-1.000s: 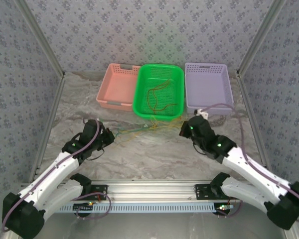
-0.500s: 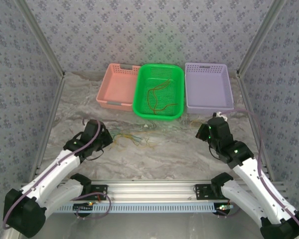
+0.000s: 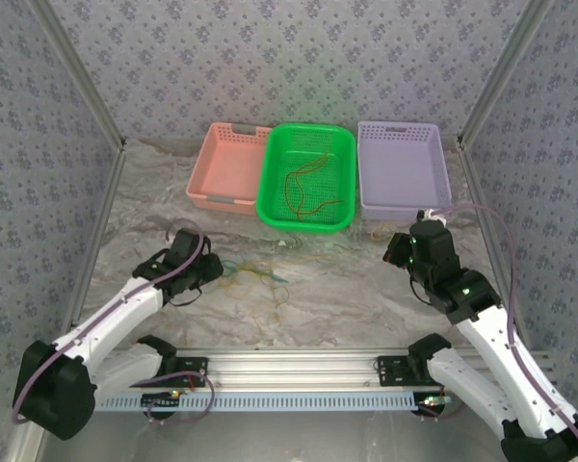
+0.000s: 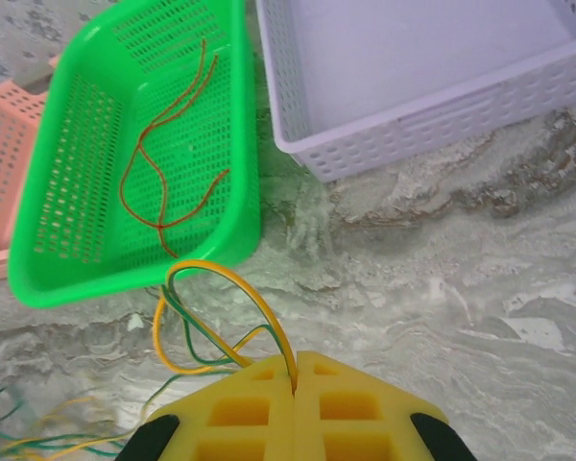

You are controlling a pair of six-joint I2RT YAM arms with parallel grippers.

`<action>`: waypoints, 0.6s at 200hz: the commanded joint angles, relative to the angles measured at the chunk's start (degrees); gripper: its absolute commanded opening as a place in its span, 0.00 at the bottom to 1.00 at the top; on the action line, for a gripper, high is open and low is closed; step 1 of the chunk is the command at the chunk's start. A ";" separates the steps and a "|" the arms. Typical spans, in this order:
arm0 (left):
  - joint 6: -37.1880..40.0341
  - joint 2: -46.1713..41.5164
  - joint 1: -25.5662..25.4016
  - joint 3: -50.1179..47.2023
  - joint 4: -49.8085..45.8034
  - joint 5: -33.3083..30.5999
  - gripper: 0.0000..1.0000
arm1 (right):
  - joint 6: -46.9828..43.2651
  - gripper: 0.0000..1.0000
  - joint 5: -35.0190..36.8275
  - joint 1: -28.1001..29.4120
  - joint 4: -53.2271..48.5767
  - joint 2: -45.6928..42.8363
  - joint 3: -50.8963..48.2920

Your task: Untangle the cables

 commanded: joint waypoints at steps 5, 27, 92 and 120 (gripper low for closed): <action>0.97 1.08 0.35 0.63 -0.62 -1.42 0.51 | -3.91 0.00 -2.75 -0.21 -1.24 0.80 3.16; 0.68 0.95 0.38 0.79 -0.51 -0.95 0.52 | -4.72 0.00 -4.44 -0.22 -1.63 1.60 5.00; -4.35 -1.68 -18.91 3.74 5.88 2.18 0.58 | -6.89 0.00 -5.61 0.35 -3.65 5.00 11.11; -11.76 2.47 -24.51 4.34 8.89 -1.45 0.75 | -7.50 0.00 -6.88 0.43 -3.78 6.43 13.00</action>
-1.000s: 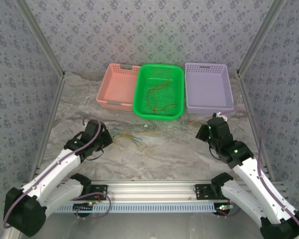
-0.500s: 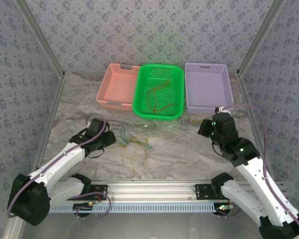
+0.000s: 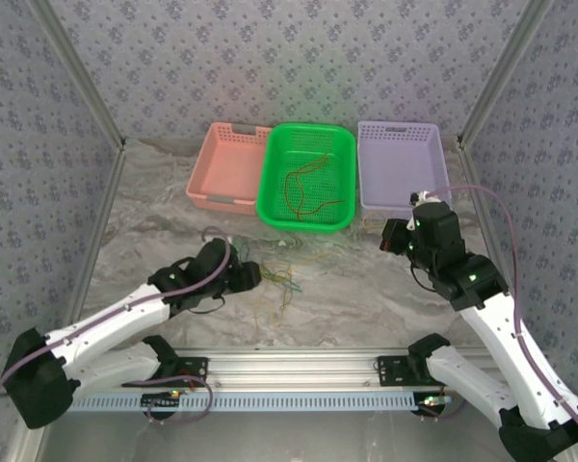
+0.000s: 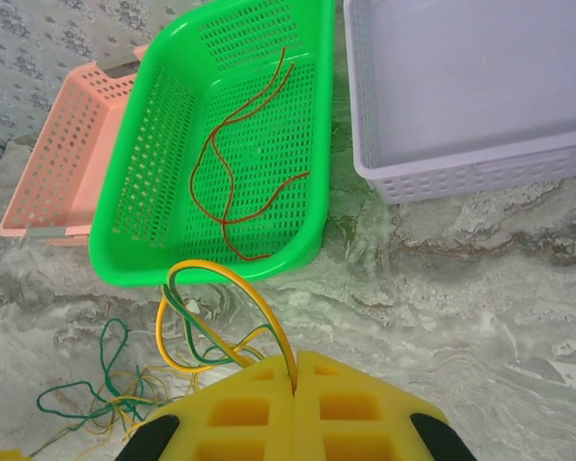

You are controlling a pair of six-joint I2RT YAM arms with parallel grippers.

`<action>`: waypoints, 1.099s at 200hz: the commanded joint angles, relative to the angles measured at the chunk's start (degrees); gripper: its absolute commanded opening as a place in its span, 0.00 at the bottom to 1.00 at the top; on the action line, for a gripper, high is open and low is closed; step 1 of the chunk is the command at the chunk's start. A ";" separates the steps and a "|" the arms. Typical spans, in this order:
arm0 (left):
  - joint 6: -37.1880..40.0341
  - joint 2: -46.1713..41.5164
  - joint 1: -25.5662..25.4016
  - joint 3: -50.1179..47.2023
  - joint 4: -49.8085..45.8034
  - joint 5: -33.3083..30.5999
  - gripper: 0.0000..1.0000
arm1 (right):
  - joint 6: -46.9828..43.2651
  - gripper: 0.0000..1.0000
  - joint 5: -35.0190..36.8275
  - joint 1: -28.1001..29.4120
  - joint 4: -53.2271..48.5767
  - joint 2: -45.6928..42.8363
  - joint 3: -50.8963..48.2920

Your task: Untangle the cables

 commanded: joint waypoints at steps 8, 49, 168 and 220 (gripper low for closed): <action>-9.82 4.44 -2.66 2.36 2.99 -4.10 0.76 | -1.81 0.00 -1.64 0.37 -1.25 0.78 2.71; -16.32 10.66 -2.99 10.47 -8.84 -13.66 0.66 | -2.06 0.00 -1.80 0.52 -1.97 0.13 2.98; -5.36 -4.37 6.96 2.97 -10.32 -10.40 0.68 | -3.33 0.00 0.08 -0.55 -1.78 1.29 3.43; 2.76 9.45 8.98 3.66 4.58 -1.48 0.61 | -3.10 0.00 -0.24 -0.81 -2.01 0.59 2.37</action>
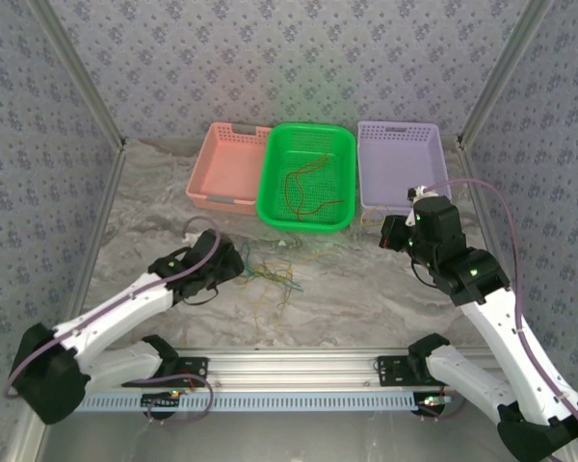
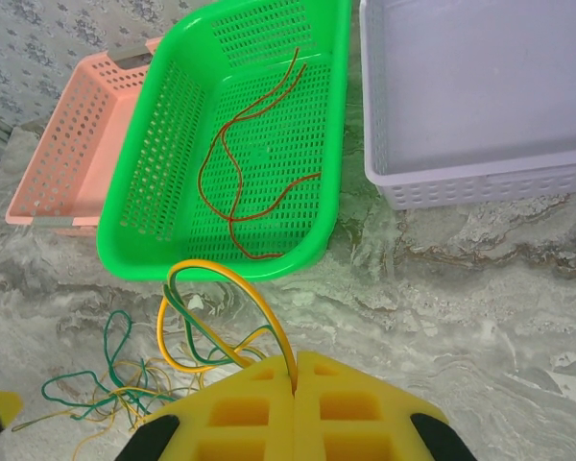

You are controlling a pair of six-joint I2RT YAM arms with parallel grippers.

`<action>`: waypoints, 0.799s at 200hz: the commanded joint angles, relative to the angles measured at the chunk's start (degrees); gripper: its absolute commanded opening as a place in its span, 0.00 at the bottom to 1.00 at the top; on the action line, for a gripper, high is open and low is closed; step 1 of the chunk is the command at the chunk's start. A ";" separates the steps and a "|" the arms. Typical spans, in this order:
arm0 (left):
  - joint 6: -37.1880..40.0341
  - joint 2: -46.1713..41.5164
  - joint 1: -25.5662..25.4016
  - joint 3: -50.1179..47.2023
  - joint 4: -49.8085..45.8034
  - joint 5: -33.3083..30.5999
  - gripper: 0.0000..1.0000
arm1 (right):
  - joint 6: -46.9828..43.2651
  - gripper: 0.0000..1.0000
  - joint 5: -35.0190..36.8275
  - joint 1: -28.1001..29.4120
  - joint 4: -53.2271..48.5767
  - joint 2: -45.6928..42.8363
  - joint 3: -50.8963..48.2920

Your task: Untangle the cables

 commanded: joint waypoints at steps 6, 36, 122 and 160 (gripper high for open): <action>6.35 6.03 0.45 1.31 9.95 5.37 0.57 | -0.90 0.00 0.81 -0.54 -0.82 -0.84 -0.13; 6.52 13.26 1.52 2.21 10.05 2.86 0.37 | -0.88 0.00 0.48 -0.81 -0.73 -0.96 -0.22; 5.56 9.80 9.76 0.87 1.34 -8.66 0.00 | -2.99 0.00 -1.72 -5.68 -1.77 0.69 10.87; 8.06 7.16 16.44 1.01 -2.54 -7.46 0.00 | -2.84 0.00 -3.05 -9.86 -1.88 2.55 17.99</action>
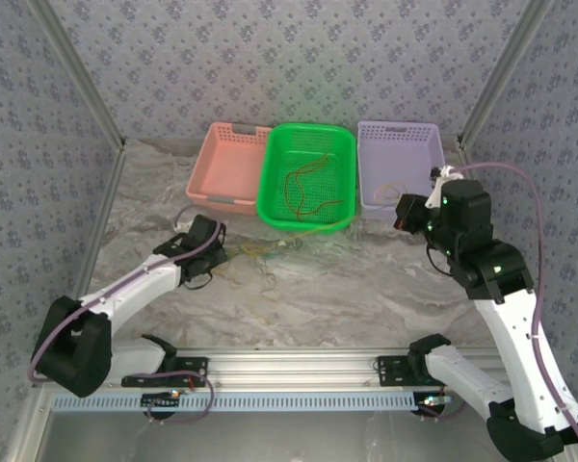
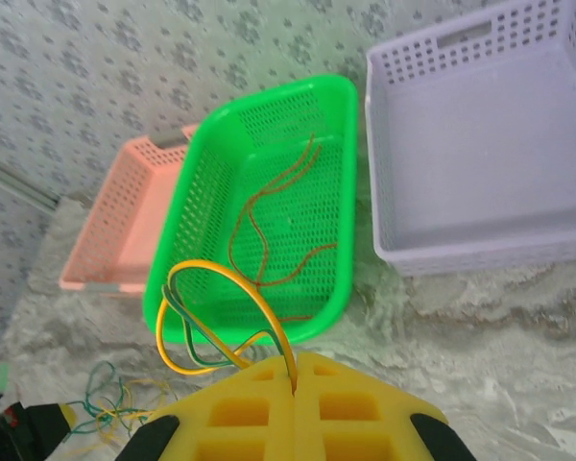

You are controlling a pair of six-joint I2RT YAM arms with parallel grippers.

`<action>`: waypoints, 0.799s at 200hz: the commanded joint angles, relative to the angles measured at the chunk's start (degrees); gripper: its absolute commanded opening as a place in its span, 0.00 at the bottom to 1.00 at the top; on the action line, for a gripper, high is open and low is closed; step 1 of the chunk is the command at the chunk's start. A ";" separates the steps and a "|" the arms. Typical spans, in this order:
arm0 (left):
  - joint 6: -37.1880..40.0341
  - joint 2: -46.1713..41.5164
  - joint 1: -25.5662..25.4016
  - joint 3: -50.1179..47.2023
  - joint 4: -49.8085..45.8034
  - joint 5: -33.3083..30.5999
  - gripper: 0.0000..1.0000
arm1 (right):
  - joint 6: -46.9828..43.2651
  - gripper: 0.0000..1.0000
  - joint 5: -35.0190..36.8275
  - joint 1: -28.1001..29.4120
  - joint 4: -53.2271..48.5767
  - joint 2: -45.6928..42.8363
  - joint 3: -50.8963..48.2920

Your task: Untangle the cables

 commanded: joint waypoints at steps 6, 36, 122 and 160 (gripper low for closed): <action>2.78 -0.97 4.56 0.30 -8.06 -3.39 0.00 | -0.99 0.00 0.60 -3.53 0.49 0.43 6.30; 4.19 -0.98 8.04 -0.30 -8.50 -1.67 0.00 | -0.02 0.00 -0.47 -7.90 0.36 0.95 10.97; 4.71 1.11 10.15 -1.56 -6.31 0.02 0.00 | -0.54 0.00 -3.31 -11.09 -0.61 4.91 19.54; 4.85 5.01 11.38 -1.26 -6.09 -0.10 0.00 | -0.82 0.00 -4.42 -13.19 -1.90 7.61 28.24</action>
